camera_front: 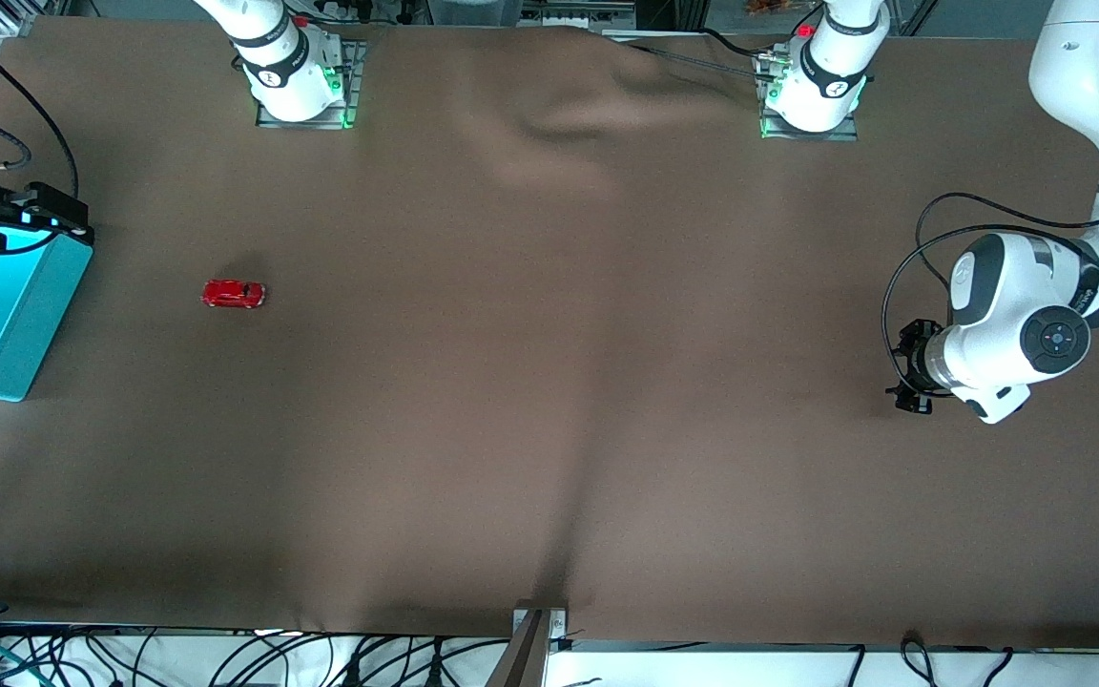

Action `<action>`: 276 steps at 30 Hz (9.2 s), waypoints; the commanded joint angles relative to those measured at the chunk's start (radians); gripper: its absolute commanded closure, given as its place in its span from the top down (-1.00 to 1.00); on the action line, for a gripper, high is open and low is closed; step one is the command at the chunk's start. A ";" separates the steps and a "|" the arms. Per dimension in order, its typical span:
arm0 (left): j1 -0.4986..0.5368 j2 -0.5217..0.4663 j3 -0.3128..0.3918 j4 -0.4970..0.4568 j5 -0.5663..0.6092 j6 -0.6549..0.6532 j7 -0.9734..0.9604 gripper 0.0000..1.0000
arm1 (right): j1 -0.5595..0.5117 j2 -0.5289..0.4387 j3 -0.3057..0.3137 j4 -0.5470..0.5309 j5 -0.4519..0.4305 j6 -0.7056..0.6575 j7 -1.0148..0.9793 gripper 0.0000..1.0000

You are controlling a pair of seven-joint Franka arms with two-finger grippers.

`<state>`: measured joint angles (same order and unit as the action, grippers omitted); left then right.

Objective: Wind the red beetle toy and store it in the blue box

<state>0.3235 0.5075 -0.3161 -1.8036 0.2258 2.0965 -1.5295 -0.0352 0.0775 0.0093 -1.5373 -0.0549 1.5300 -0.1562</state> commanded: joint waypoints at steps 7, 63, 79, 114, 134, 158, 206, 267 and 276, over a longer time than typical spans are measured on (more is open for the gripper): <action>0.008 -0.056 -0.034 0.059 -0.025 -0.081 0.210 0.42 | 0.006 -0.007 0.001 0.014 -0.003 -0.018 0.012 1.00; 0.009 -0.208 -0.047 0.517 -0.134 -0.444 1.379 1.00 | -0.002 0.022 -0.005 0.046 -0.010 -0.021 0.024 1.00; 0.008 -0.199 -0.037 0.543 -0.134 -0.443 1.379 1.00 | -0.009 0.019 -0.020 0.048 -0.003 -0.165 0.053 1.00; -0.004 -0.199 -0.046 0.541 -0.138 -0.443 1.407 1.00 | -0.002 -0.008 -0.118 -0.260 -0.011 0.217 0.231 1.00; 0.006 -0.198 -0.041 0.541 -0.140 -0.441 1.405 1.00 | -0.002 -0.015 -0.176 -0.448 -0.011 0.450 0.262 1.00; 0.019 -0.191 -0.040 0.541 -0.141 -0.441 1.407 1.00 | -0.002 -0.007 -0.241 -0.627 -0.003 0.677 0.431 1.00; 0.015 -0.188 -0.044 0.541 -0.143 -0.441 1.405 1.00 | -0.009 0.154 -0.396 -0.823 -0.002 1.068 0.891 1.00; 0.012 -0.185 -0.044 0.541 -0.146 -0.441 1.405 1.00 | -0.029 0.283 -0.477 -0.842 0.056 1.222 0.888 -0.93; 0.008 -0.185 -0.044 0.541 -0.145 -0.441 1.404 1.00 | -0.029 0.272 -0.473 -0.842 0.058 1.210 0.885 -1.00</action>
<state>0.3346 0.3104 -0.3613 -1.2909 0.1012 1.6716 -0.1480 -0.0616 0.3685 -0.4721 -2.3670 -0.0140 2.7387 0.7312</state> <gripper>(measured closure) 0.000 0.551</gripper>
